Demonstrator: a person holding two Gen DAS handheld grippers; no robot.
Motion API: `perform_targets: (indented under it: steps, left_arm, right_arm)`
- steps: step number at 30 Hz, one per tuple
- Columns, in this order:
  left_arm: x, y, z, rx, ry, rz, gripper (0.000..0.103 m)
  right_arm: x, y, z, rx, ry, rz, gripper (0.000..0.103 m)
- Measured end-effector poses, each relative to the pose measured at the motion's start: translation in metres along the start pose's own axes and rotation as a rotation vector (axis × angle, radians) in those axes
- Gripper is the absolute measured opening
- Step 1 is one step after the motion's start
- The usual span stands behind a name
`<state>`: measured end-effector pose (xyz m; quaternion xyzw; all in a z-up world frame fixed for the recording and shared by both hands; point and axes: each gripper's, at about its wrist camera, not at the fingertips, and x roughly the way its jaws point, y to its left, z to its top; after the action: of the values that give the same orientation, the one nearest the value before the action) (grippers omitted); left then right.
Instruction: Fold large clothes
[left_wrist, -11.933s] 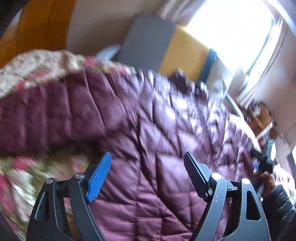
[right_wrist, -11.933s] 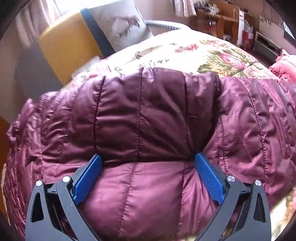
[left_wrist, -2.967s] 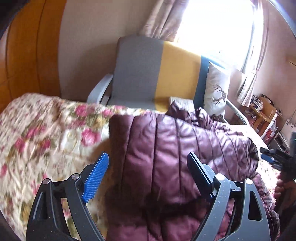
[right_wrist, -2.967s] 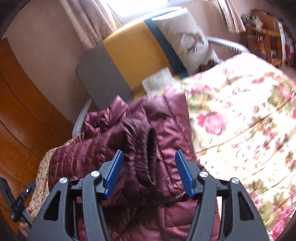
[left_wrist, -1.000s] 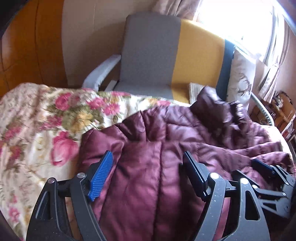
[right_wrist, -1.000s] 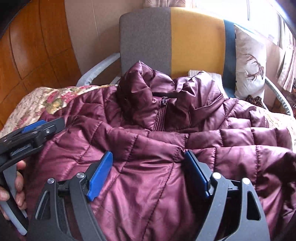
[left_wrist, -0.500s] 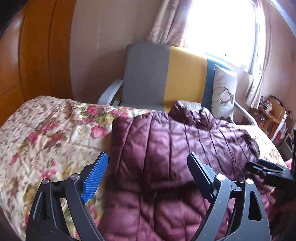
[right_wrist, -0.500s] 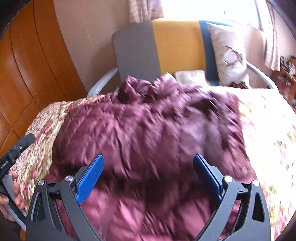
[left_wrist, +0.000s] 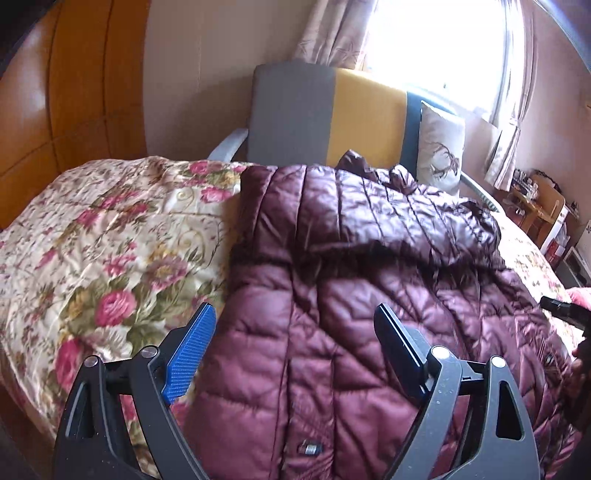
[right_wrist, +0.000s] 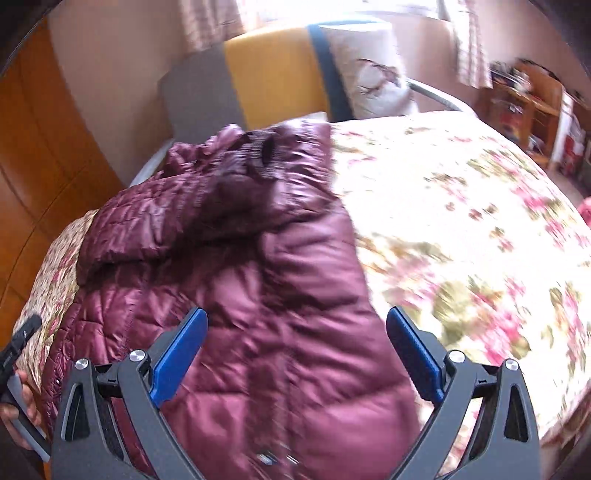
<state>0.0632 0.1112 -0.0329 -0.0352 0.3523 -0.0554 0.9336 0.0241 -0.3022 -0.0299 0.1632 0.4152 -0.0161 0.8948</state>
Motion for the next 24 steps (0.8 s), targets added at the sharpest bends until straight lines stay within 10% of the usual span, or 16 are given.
perform_targets:
  steps: [24]
  left_arm:
    - [-0.014, 0.034, -0.072, -0.031, 0.152, 0.016, 0.086]
  right_arm:
    - [-0.026, -0.068, -0.059, 0.104, 0.128, 0.06, 0.098]
